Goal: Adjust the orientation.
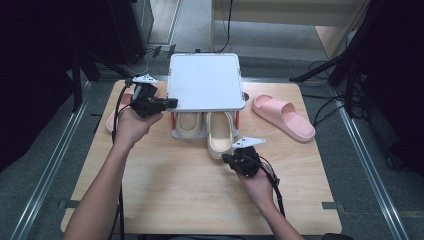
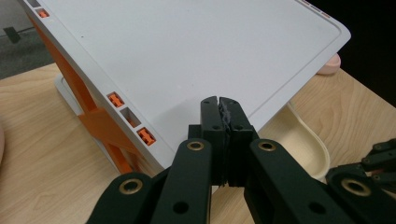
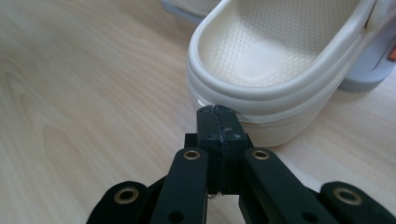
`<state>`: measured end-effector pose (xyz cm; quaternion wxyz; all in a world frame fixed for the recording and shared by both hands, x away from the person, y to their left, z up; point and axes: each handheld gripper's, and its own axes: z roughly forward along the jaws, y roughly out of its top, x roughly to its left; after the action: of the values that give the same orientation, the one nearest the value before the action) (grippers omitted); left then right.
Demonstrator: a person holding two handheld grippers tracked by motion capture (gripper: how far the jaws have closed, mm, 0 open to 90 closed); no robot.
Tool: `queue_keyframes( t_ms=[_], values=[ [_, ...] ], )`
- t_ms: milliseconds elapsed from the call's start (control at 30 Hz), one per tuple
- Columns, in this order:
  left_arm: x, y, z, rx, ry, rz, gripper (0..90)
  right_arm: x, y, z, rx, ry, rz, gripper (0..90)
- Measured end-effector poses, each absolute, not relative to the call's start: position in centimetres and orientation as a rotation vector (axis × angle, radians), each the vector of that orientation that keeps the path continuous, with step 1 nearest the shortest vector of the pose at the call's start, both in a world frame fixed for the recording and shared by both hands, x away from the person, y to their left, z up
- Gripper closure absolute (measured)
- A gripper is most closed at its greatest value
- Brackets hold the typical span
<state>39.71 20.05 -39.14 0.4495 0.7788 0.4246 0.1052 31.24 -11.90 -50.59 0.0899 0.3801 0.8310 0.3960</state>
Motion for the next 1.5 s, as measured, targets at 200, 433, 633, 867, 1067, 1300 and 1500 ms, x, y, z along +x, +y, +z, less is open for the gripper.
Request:
queue_keyframes(
  t_ms=[200, 433, 633, 867, 1067, 1300, 1500],
  values=[
    [39.7, 20.1, -39.2, 1.924, 1.048, 0.256, 89.2, 33.4, -11.5, -50.5, 1.155, 2.445, 1.194, 90.0],
    [39.7, 20.1, -39.2, 1.925, 1.048, 0.26, 89.1, 36.2, -10.6, -50.4, 1.191, 2.443, 1.17, 89.7],
    [39.7, 20.1, -39.2, 1.923, 1.046, 0.258, 89.0, 37.9, -9.9, -50.7, 1.221, 2.424, 1.18, 89.1],
    [39.7, 20.1, -39.2, 1.926, 1.034, 0.273, 88.2, 38.3, -9.9, -50.7, 1.22, 2.43, 1.195, 86.3],
    [39.6, 20.5, -38.9, 1.901, 1.052, 0.225, 79.5, 36.6, -10.6, -50.1, 1.182, 2.47, 1.244, 81.7],
    [38.5, 21.2, -37.7, 1.878, 1.06, 0.258, 63.9, 34.3, -12.2, -49.3, 1.085, 2.505, 1.299, 70.6],
    [38.2, 21.9, -37.7, 1.906, 1.098, 0.25, 59.1, 32.9, -14.0, -49.1, 1.07, 2.507, 1.338, 64.7]
  ],
)
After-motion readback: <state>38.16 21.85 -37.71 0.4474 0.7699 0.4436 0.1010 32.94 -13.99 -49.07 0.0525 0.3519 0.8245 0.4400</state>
